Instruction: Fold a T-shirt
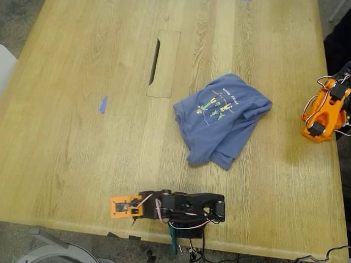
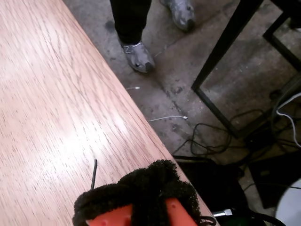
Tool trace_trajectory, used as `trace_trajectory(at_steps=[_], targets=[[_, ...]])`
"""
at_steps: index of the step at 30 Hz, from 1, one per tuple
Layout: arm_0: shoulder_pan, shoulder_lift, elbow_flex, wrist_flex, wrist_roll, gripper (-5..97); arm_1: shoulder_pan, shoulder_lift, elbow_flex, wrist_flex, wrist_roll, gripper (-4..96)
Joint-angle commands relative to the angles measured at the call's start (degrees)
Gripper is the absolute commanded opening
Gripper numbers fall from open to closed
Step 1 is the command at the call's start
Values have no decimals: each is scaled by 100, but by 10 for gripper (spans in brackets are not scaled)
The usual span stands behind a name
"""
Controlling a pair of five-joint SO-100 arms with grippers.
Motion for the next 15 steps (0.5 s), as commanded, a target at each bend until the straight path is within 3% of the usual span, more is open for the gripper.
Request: trace_trajectory(at_steps=[1, 9, 11, 15], targets=[[-35, 659, 0, 229, 53, 73, -53, 44, 53, 264, -26, 0], [-79, 650, 352, 132, 431, 55, -422, 44, 343, 958, 97, 0], [-167, 650, 448, 88, 870, 41, -536, 44, 475, 914, 141, 0], [-123, 650, 527, 589, 563, 22, -598, 44, 633, 861, 53, 0]])
